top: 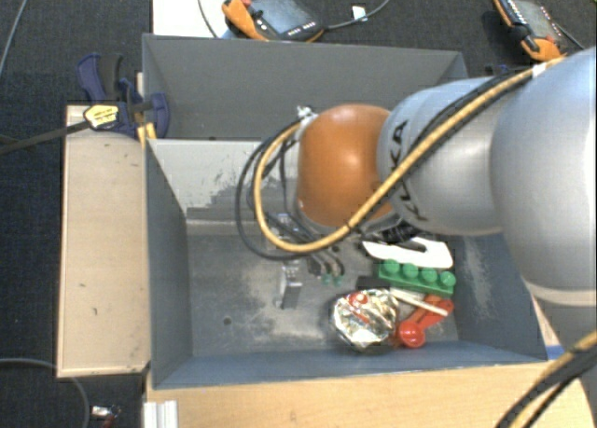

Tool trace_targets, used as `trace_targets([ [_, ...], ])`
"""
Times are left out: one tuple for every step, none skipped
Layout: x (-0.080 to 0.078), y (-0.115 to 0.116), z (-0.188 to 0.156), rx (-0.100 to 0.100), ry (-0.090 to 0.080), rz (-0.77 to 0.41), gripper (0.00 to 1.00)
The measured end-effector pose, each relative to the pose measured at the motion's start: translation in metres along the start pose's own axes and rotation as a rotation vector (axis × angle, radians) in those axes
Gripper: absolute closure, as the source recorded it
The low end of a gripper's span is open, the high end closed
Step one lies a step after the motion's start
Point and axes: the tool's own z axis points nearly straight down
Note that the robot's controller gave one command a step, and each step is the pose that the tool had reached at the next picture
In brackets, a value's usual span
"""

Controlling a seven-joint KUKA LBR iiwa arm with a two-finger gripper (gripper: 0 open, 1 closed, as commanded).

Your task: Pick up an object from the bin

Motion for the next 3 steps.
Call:
trace_targets([
  [-0.002, -0.001, -0.005, -0.001, -0.008, 0.007, 0.0],
  [0.037, -0.098, 0.056, 0.002, 0.001, -0.375, 0.0],
  [0.005, -0.093, -0.001, -0.001, -0.01, -0.289, 0.0],
])
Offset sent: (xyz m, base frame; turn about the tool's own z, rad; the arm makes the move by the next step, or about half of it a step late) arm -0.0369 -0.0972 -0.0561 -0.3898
